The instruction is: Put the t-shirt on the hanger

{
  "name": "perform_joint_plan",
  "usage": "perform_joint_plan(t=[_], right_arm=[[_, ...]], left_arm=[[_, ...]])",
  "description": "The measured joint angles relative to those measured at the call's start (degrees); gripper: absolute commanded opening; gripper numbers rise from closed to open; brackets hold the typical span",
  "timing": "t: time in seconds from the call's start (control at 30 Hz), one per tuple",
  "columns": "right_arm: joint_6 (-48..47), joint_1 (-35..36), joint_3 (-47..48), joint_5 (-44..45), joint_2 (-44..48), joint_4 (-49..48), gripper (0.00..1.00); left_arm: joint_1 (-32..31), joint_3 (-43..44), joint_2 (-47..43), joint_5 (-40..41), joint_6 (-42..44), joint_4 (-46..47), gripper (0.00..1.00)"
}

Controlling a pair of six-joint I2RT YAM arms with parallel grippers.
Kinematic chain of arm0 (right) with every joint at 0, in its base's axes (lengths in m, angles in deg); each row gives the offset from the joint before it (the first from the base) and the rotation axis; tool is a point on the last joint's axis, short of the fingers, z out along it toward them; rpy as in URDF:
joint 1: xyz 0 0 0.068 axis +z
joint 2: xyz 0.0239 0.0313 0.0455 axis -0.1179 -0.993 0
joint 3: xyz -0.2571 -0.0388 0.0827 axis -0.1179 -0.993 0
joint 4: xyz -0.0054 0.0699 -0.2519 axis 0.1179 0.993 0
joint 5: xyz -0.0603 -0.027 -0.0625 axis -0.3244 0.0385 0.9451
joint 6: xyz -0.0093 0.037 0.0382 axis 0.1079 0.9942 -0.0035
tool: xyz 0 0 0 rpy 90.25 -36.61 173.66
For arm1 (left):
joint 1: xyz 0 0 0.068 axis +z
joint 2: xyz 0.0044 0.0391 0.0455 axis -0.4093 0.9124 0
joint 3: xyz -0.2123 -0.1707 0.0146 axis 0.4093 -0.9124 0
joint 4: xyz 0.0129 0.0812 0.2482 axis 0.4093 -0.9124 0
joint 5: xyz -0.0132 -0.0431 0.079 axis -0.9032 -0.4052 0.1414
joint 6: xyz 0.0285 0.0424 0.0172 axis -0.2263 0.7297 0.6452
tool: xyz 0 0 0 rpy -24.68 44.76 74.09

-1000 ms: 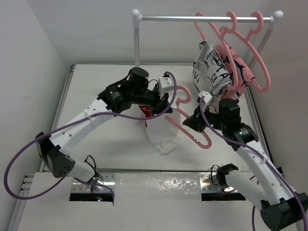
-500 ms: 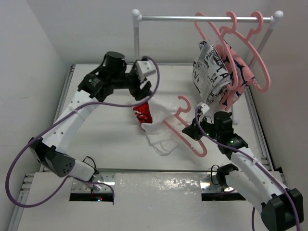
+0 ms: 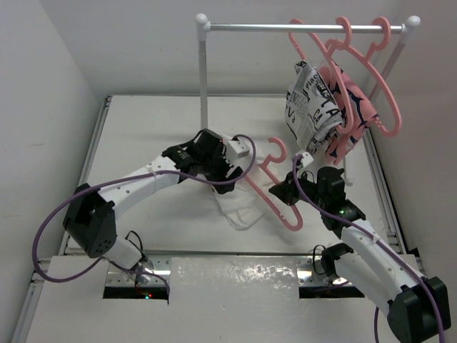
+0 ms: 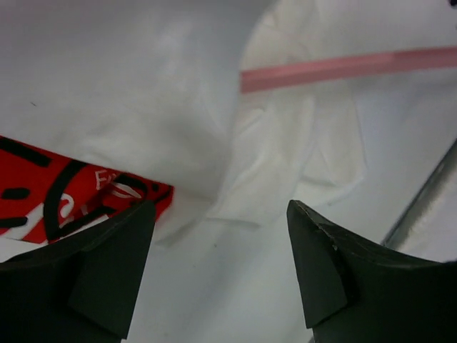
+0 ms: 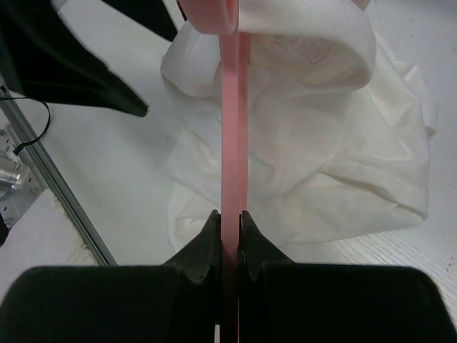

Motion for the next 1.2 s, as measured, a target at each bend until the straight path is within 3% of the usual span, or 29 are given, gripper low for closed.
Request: perform_joint_plan(t=[0.1, 0.13, 0.17, 0.23, 0.47, 0.77, 1.17, 1.2], right_arm=[[0.5, 0.0, -0.5, 0.1, 0.1, -0.5, 0.0], [0.7, 0.0, -0.6, 0.1, 0.2, -0.5, 0.0], [0.9, 0.0, -0.7, 0.2, 0.2, -0.5, 0.0], [1.6, 0.0, -0.8, 0.3, 0.5, -0.6, 0.0], [5.2, 0.3, -1.4, 3.2, 1.8, -0.9, 0.0], [7.5, 0.4, 0.7, 7.5, 3.1, -1.1, 0.0], [4.0, 0.5, 11.9, 10.1, 4.1, 3.2, 0.0], [3.3, 0.5, 12.4, 9.9, 4.0, 3.8, 0.0]], left_arm=[[0.4, 1.0, 3.8, 1.5, -2.6, 3.8, 0.68], [0.5, 1.2, 5.2, 2.0, -3.1, 4.9, 0.62], [0.5, 1.2, 6.6, 2.5, -3.6, 6.0, 0.31], [0.5, 1.2, 9.1, 3.2, -3.4, 7.1, 0.0], [0.5, 0.5, 11.0, 4.0, 3.2, 9.6, 0.0], [0.2, -0.2, 0.0, -13.2, 18.0, 1.4, 0.0], [-1.7, 0.7, -2.2, -22.8, 21.9, -4.9, 0.0], [-1.9, 1.4, -2.2, -23.2, 21.5, -5.1, 0.05]])
